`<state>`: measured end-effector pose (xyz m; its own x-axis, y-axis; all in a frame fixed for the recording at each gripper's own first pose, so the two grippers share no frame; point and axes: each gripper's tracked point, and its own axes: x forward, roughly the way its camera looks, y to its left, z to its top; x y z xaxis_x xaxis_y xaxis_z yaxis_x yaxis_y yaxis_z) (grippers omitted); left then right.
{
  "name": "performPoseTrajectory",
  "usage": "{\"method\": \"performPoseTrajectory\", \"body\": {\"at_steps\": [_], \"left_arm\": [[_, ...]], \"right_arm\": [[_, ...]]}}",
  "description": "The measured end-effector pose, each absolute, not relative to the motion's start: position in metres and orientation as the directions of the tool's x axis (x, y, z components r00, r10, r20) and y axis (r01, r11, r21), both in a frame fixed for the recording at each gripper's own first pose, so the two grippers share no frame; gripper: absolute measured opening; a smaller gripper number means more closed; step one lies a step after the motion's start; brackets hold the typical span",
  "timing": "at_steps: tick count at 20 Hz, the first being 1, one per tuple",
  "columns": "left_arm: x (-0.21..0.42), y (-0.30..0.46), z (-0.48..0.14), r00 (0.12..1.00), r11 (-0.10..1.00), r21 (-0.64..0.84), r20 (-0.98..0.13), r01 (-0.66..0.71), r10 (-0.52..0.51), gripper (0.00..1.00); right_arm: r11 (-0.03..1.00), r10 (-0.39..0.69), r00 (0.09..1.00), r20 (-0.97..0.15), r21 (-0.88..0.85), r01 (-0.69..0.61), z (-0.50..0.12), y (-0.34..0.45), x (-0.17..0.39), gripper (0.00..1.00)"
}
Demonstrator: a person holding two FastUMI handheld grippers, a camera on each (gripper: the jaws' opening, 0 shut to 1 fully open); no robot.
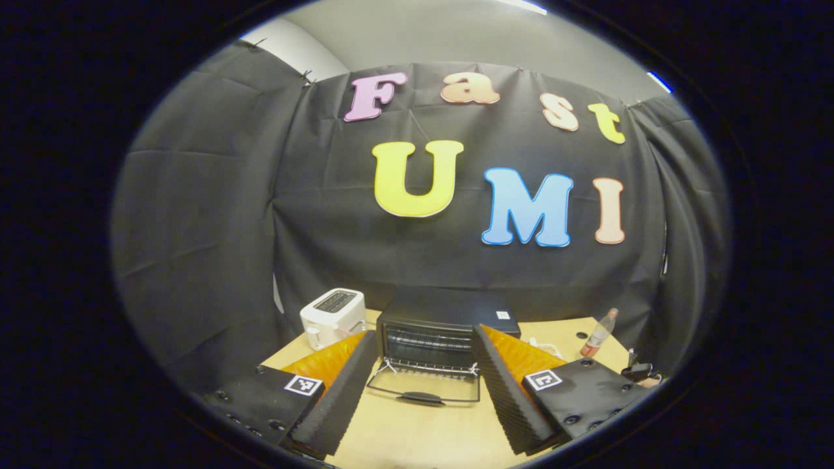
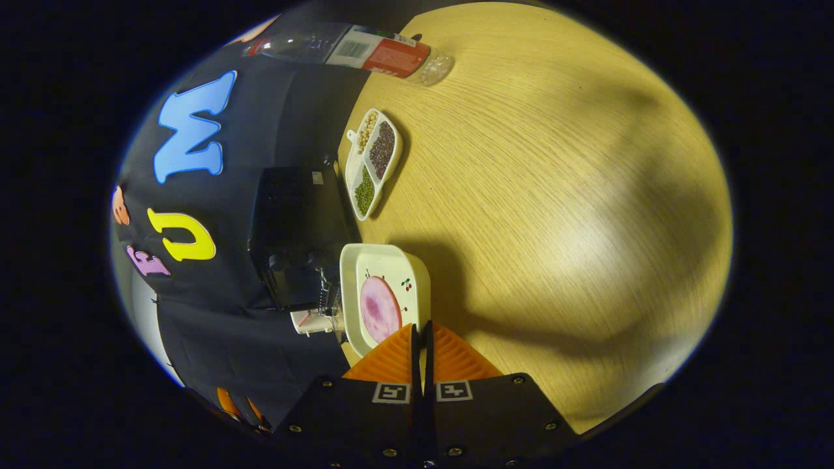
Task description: Open the electric oven with the left hand, put the food in, and close the electric oven.
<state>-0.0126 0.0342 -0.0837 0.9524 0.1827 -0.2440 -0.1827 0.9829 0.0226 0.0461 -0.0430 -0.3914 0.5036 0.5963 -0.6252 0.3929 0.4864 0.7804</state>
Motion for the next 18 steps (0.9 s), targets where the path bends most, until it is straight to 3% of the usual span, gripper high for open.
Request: {"method": "performPoseTrajectory", "body": {"at_steps": [5,10,14,18], "left_arm": [[-0.001,0.049,-0.050,0.987,0.995,0.026,-0.122,-0.100,0.103,1.00],[0.001,0.070,-0.044,0.997,0.999,0.046,-0.076,-0.010,0.014,1.00],[-0.003,0.095,-0.049,0.996,0.999,0.009,-0.079,0.047,-0.046,1.00],[-0.007,0.137,-0.043,0.997,0.999,0.007,-0.072,0.036,-0.035,0.99]], "right_arm": [[0.501,0.518,0.586,-0.623,0.776,0.383,-0.352,-0.011,0.017,0.00],[0.473,0.426,0.642,-0.638,0.762,0.442,-0.335,0.045,-0.003,0.00],[0.440,0.396,0.659,-0.639,0.762,0.475,-0.339,0.106,0.013,0.00],[0.372,0.375,0.690,-0.619,0.782,0.500,-0.336,0.163,0.051,0.01]]}}
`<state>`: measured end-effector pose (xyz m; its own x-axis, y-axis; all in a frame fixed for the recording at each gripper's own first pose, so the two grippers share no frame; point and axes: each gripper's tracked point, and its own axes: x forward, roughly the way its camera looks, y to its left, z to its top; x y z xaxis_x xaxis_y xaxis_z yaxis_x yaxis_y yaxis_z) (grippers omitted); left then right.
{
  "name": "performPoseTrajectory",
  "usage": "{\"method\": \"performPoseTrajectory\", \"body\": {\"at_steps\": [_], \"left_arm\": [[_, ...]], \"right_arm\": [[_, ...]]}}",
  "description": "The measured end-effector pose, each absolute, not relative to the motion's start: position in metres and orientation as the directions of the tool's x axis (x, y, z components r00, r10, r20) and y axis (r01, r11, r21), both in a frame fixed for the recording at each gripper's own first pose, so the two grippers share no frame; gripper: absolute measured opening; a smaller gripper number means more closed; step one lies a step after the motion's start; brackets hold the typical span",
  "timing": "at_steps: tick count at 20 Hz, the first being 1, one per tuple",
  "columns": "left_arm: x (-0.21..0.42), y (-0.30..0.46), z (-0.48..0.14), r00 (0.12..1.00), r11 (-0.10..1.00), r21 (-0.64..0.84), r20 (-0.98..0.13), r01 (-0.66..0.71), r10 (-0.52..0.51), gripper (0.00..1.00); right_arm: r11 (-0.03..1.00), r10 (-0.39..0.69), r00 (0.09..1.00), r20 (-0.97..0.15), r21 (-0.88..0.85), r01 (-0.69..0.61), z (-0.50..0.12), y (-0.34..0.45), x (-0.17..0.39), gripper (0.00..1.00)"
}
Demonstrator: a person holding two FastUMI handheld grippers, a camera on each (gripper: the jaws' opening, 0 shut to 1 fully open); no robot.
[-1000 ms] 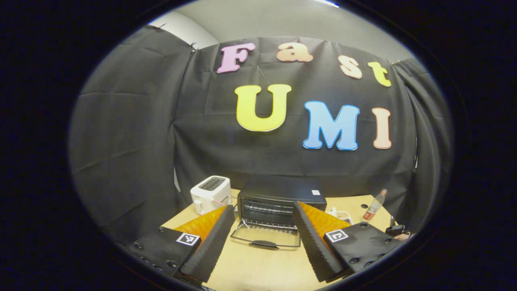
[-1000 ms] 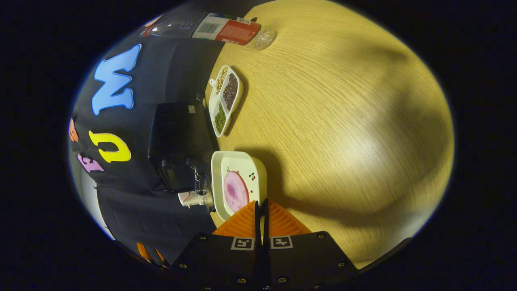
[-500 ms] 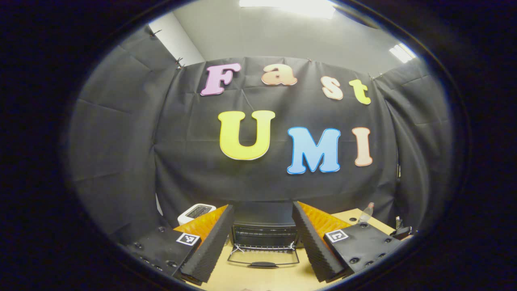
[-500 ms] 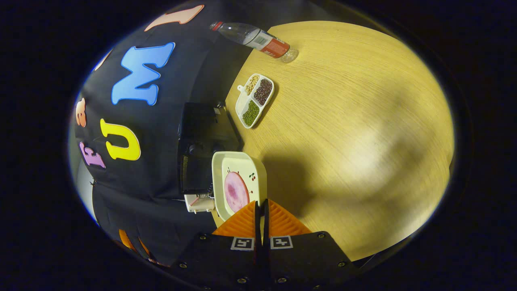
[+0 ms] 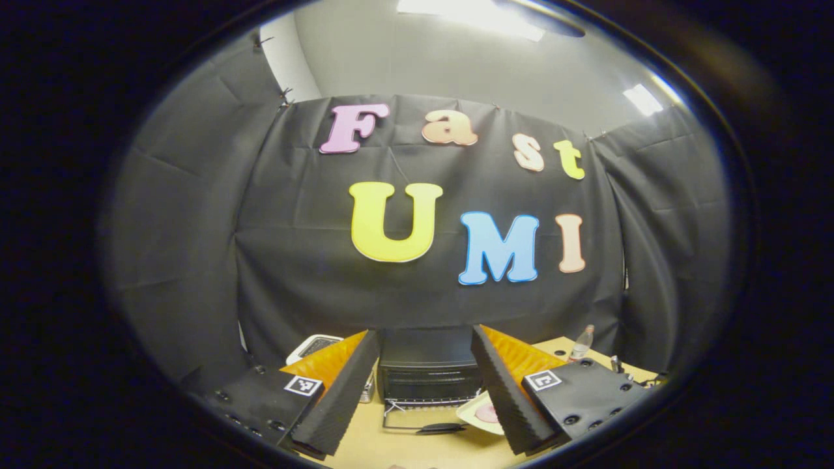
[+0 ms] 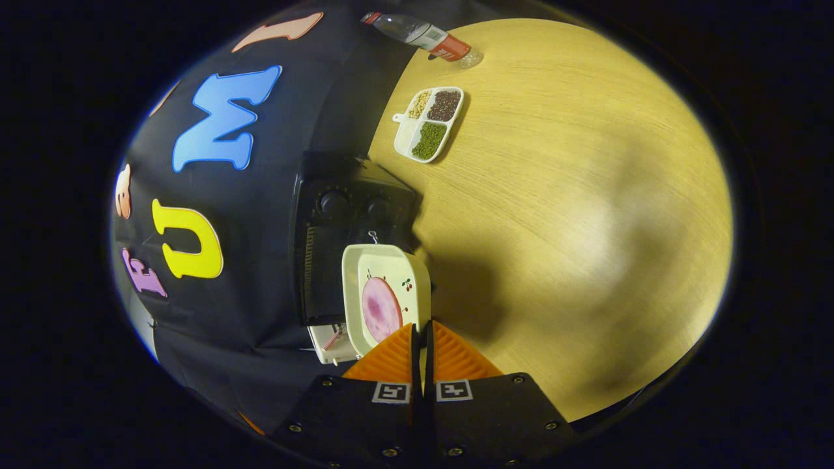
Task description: Open the electric oven with the left hand, put the food in, and close the electric oven.
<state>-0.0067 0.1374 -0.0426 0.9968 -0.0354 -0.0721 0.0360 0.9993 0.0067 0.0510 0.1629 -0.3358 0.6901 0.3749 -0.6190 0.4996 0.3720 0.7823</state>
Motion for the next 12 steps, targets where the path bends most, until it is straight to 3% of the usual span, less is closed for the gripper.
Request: {"method": "performPoseTrajectory", "body": {"at_steps": [8,12], "left_arm": [[-0.017,0.220,-0.046,0.994,0.998,0.028,-0.093,-0.053,0.055,0.97],[-0.022,0.259,-0.055,0.986,0.993,0.021,-0.124,-0.114,0.116,0.97]], "right_arm": [[0.287,0.215,0.728,-0.651,0.754,0.591,-0.343,0.223,0.146,0.00],[0.196,0.146,0.718,-0.680,0.732,0.653,-0.362,0.245,0.184,0.00]]}}
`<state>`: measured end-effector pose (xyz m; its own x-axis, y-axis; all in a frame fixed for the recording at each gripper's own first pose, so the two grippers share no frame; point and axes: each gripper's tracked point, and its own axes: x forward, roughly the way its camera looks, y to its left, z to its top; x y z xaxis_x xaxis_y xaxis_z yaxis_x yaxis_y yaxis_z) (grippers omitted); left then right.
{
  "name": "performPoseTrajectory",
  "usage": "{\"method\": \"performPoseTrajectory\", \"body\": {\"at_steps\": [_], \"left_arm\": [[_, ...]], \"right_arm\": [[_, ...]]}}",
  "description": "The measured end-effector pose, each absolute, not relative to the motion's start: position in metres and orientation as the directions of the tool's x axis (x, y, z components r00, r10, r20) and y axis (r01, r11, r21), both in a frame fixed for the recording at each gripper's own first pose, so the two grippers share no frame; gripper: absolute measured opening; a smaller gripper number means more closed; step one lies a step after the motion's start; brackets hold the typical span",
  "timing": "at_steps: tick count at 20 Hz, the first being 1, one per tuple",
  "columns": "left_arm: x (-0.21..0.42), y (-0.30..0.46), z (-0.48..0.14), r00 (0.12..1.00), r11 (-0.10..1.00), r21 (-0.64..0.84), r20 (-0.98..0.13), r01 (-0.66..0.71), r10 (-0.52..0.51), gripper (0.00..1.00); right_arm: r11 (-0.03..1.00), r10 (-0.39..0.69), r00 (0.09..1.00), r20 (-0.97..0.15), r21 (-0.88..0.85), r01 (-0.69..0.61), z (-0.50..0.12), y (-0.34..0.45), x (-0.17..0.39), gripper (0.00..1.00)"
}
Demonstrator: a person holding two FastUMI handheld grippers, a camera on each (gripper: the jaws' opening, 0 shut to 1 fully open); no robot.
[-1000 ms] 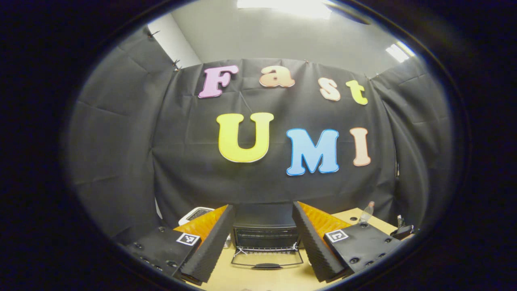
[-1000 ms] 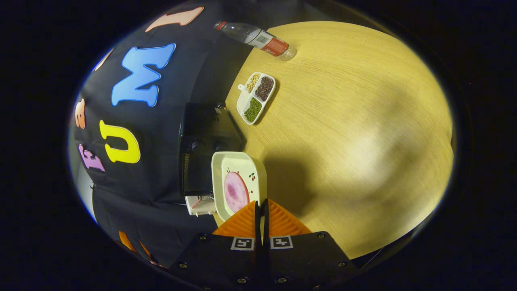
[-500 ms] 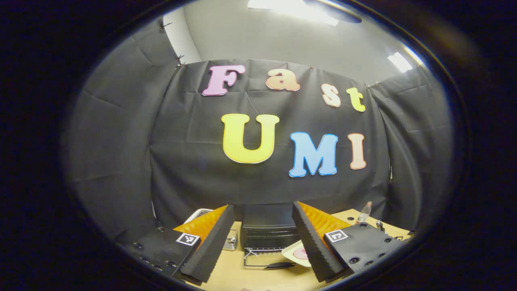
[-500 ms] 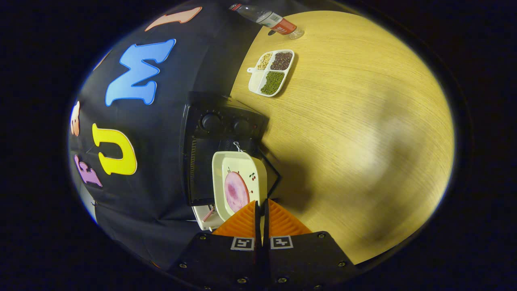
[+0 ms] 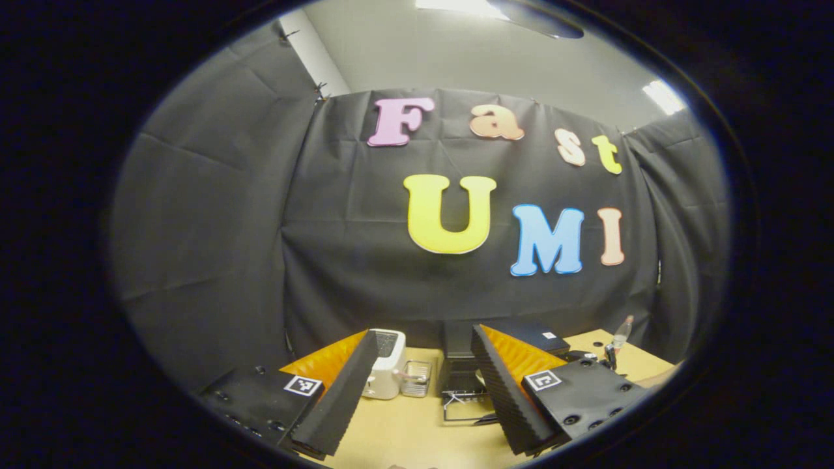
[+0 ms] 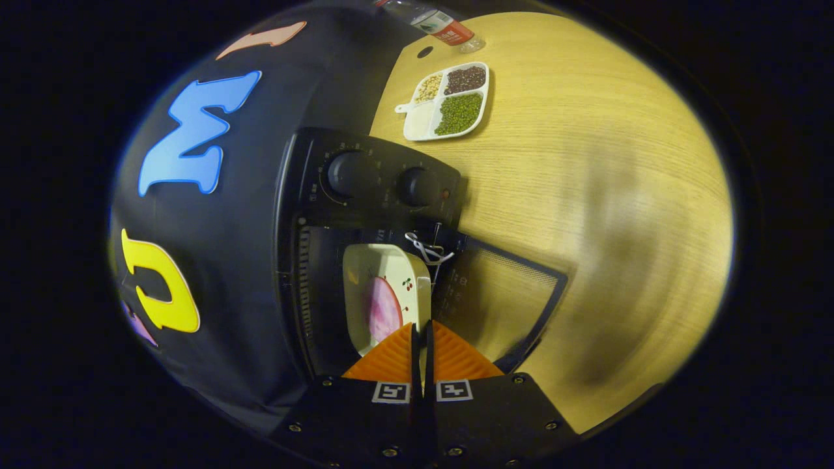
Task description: Open the electric oven with the left hand, put the food in, and close the electric oven.
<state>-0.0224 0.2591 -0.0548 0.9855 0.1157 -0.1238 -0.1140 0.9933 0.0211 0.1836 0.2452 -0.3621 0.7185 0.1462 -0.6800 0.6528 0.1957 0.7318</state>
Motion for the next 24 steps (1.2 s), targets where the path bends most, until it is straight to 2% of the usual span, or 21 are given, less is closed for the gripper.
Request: {"method": "performPoseTrajectory", "body": {"at_steps": [3,4,7,9,11,16,17,19,20,23,24], "left_arm": [[-0.027,0.287,-0.056,0.977,0.986,0.044,-0.135,-0.159,0.164,0.97],[-0.029,0.294,-0.057,0.975,0.984,0.046,-0.136,-0.173,0.177,1.00],[-0.034,0.315,-0.061,0.964,0.976,0.055,-0.154,-0.210,0.216,1.00],[-0.035,0.323,-0.063,0.958,0.971,0.052,-0.161,-0.232,0.237,0.97],[-0.037,0.326,-0.068,0.954,0.969,0.050,-0.172,-0.240,0.245,1.00],[-0.029,0.317,-0.069,0.959,0.974,0.048,-0.171,-0.222,0.227,0.97],[-0.027,0.312,-0.068,0.961,0.976,0.043,-0.168,-0.214,0.218,0.97],[-0.023,0.302,-0.065,0.966,0.979,0.038,-0.158,-0.199,0.203,0.97],[-0.020,0.297,-0.066,0.968,0.981,0.037,-0.157,-0.193,0.196,1.00],[-0.014,0.279,-0.068,0.973,0.986,0.024,-0.160,-0.168,0.169,0.97],[-0.012,0.272,-0.067,0.975,0.987,0.018,-0.156,-0.158,0.159,1.00]], "right_arm": [[0.110,0.110,0.719,-0.687,0.727,0.678,-0.374,0.256,0.208,0.00],[0.094,0.102,0.722,-0.684,0.729,0.678,-0.375,0.259,0.216,0.00],[0.063,0.071,0.737,-0.672,0.740,0.669,-0.375,0.263,0.240,0.01],[0.056,0.083,0.740,-0.668,0.744,0.666,-0.375,0.271,0.250,0.00],[0.056,0.098,0.742,-0.663,0.748,0.661,-0.376,0.281,0.261,0.00],[0.050,0.101,0.785,-0.612,0.791,0.610,-0.366,0.284,0.281,0.03],[0.067,0.109,0.795,-0.597,0.802,0.594,-0.358,0.283,0.277,0.04],[0.140,0.128,0.788,-0.602,0.798,0.587,-0.356,0.278,0.262,0.12],[0.179,0.148,0.789,-0.596,0.801,0.572,-0.352,0.279,0.256,0.21],[0.317,0.166,0.782,-0.600,0.784,0.534,-0.343,0.261,0.231,0.21],[0.355,0.165,0.785,-0.597,0.779,0.517,-0.338,0.253,0.224,0.21]]}}
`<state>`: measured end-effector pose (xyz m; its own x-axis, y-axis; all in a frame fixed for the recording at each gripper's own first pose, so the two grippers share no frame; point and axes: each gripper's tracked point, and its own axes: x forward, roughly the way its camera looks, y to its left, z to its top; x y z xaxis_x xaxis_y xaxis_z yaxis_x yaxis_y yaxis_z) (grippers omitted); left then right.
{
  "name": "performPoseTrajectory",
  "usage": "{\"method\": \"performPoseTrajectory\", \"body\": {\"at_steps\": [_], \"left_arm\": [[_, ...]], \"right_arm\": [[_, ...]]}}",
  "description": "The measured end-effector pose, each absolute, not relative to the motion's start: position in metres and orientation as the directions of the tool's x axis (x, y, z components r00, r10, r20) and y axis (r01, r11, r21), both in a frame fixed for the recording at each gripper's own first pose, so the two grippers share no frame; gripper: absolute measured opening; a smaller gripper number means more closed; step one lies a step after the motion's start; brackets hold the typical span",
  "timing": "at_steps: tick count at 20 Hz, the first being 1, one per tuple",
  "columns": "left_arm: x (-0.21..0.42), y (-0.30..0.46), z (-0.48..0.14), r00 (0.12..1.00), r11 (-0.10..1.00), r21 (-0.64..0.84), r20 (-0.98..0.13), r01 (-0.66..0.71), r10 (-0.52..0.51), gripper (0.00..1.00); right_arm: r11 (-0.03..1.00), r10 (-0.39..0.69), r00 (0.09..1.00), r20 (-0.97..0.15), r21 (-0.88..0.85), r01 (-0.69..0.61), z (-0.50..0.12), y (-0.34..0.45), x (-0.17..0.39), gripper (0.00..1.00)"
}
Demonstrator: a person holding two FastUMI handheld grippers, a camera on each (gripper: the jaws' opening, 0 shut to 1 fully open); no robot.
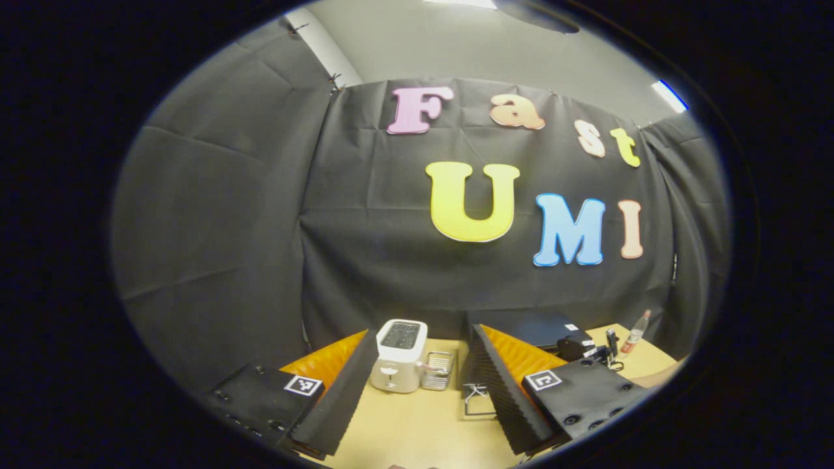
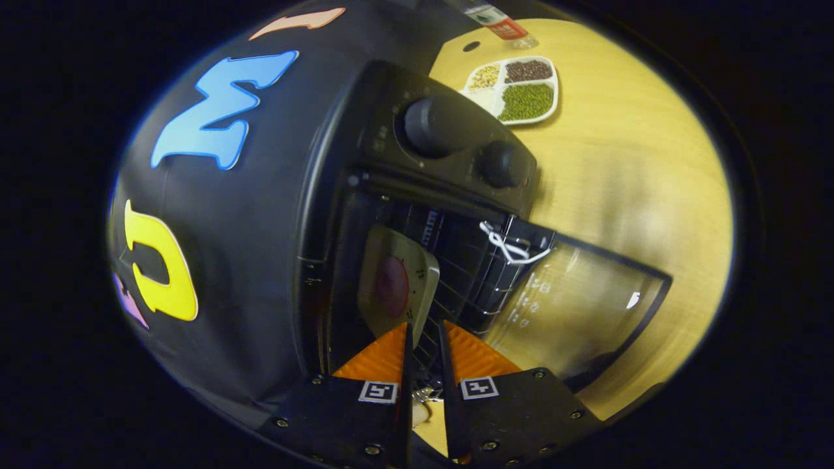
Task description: Open the electric oven with the left hand, put the food in, and close the electric oven.
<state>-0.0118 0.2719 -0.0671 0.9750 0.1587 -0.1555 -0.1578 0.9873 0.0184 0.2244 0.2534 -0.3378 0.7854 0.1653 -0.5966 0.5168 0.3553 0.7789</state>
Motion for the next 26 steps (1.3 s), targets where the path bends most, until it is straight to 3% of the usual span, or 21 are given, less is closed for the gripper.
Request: {"method": "performPoseTrajectory", "body": {"at_steps": [8,9,10,11,13,17,22,23,26], "left_arm": [[0.004,0.198,-0.074,0.986,0.998,-0.017,-0.157,-0.056,0.053,0.97],[0.006,0.186,-0.074,0.987,0.999,-0.021,-0.156,-0.042,0.038,1.00],[0.009,0.175,-0.075,0.987,0.999,-0.022,-0.156,-0.026,0.023,0.90],[0.011,0.165,-0.073,0.988,1.000,-0.022,-0.156,-0.011,0.007,1.00],[0.017,0.141,-0.072,0.988,1.000,-0.025,-0.150,0.019,-0.022,1.00],[0.022,0.100,-0.061,0.990,0.998,-0.014,-0.124,0.068,-0.069,0.97],[0.024,0.063,-0.044,0.993,0.996,-0.002,-0.081,0.091,-0.091,1.00],[0.024,0.057,-0.044,0.993,0.996,-0.002,-0.075,0.089,-0.089,0.99],[0.027,0.042,-0.048,0.993,0.996,0.002,-0.082,0.085,-0.085,0.97]], "right_arm": [[0.685,0.167,0.839,-0.518,0.673,0.279,-0.261,0.204,0.168,0.21],[0.716,0.172,0.853,-0.493,0.657,0.235,-0.245,0.199,0.161,0.21],[0.755,0.165,0.865,-0.474,0.625,0.198,-0.230,0.192,0.155,0.21],[0.792,0.162,0.878,-0.450,0.590,0.156,-0.214,0.183,0.148,0.21],[0.859,0.152,0.908,-0.390,0.506,0.073,-0.178,0.169,0.133,0.21],[0.947,0.104,0.966,-0.236,0.320,-0.023,-0.107,0.135,0.106,0.21],[0.984,0.038,0.997,-0.063,0.174,-0.026,-0.029,0.084,0.062,0.22],[0.987,0.041,0.998,-0.037,0.158,-0.034,-0.021,0.078,0.055,0.30],[0.995,0.017,0.999,0.033,0.102,-0.020,-0.002,0.052,0.037,0.84]]}}
